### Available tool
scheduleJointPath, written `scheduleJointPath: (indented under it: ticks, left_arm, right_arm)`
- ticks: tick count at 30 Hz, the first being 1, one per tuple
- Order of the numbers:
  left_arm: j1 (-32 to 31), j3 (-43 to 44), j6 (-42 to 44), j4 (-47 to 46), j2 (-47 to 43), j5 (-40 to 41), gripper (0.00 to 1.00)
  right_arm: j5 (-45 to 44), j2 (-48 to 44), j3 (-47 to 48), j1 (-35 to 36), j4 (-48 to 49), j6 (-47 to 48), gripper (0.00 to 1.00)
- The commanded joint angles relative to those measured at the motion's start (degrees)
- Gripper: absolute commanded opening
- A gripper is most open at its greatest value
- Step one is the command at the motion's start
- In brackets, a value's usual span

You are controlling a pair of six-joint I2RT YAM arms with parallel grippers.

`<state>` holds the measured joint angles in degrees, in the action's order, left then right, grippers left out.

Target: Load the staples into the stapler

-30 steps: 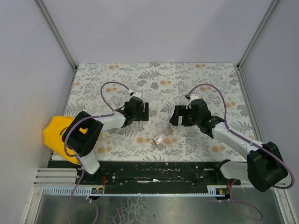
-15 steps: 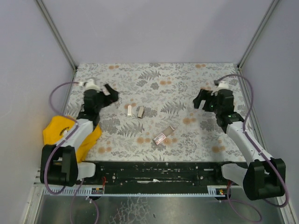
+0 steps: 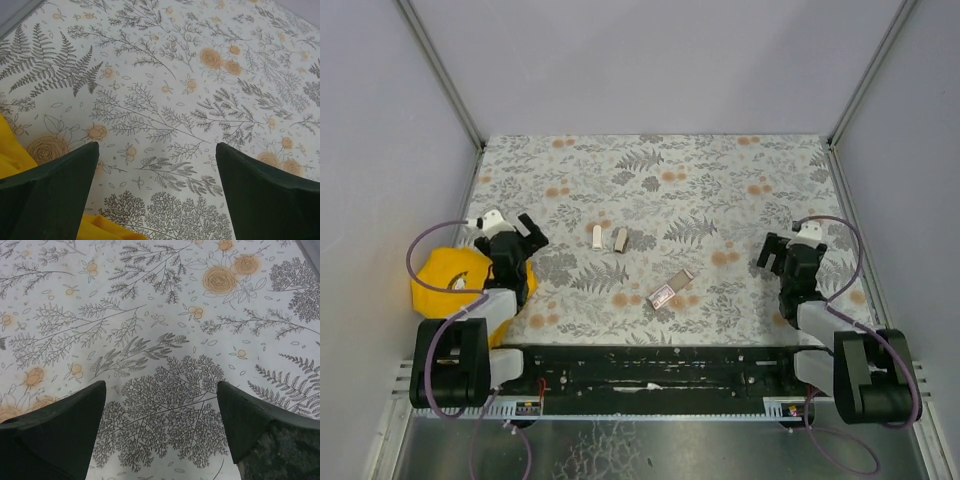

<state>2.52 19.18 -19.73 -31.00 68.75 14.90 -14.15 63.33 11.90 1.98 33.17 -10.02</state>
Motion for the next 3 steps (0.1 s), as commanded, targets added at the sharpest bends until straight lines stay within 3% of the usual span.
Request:
scheduleJointPath:
  ticks: [1,3]
  left_arm:
    - [-0.1,-4.1,4.7,-12.9,-0.5,1.4,1.0]
    - [-0.1,-4.7,4.1,-14.1,-0.6,2.4,1.0]
  right_arm:
    - [-4.5,4.8,0.5,0.1,17.3,3.2,0.98]
    - [-5.2,7.2,-0.3,0.1,20.4,3.6,0.98]
